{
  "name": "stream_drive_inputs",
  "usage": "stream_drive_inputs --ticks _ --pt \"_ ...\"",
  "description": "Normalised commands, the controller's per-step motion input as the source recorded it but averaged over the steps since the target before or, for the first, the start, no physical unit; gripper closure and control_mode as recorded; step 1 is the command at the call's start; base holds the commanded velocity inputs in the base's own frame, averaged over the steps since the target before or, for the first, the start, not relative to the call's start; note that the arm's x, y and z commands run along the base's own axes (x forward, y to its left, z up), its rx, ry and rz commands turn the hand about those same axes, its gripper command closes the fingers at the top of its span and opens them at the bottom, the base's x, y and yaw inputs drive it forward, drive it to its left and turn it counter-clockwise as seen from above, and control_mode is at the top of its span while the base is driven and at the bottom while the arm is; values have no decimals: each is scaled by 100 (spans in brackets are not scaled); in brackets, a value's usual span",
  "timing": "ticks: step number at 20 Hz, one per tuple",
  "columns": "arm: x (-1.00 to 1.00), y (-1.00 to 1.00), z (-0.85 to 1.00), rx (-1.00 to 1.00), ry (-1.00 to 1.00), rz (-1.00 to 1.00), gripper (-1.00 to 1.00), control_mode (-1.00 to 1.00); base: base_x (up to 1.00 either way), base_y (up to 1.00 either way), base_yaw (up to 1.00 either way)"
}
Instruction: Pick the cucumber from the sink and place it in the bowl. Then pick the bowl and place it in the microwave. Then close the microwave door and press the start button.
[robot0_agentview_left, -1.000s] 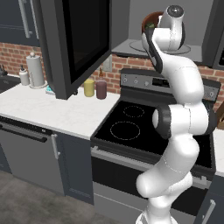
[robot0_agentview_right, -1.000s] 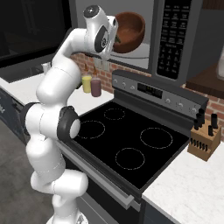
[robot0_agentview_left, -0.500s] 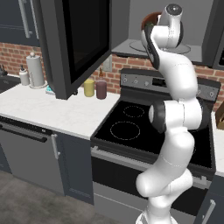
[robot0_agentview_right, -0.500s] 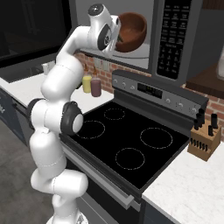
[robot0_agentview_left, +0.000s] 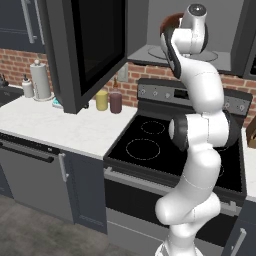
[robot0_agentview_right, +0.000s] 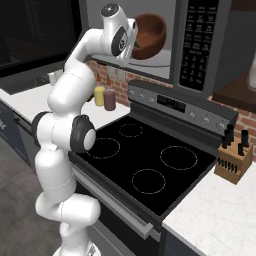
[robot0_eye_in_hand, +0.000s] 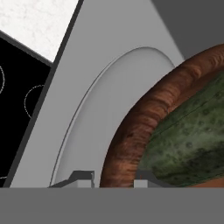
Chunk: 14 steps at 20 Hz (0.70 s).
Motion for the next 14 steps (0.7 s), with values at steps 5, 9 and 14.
stream_drive_inputs --ticks 5,9,14 --pt "6 0 -23 0 -1 0 -100 -100 0 0 0" --pt "14 0 -10 0 -10 0 -100 -100 0 0 0" --pt "23 0 -1 0 -15 0 -100 -100 0 0 0"
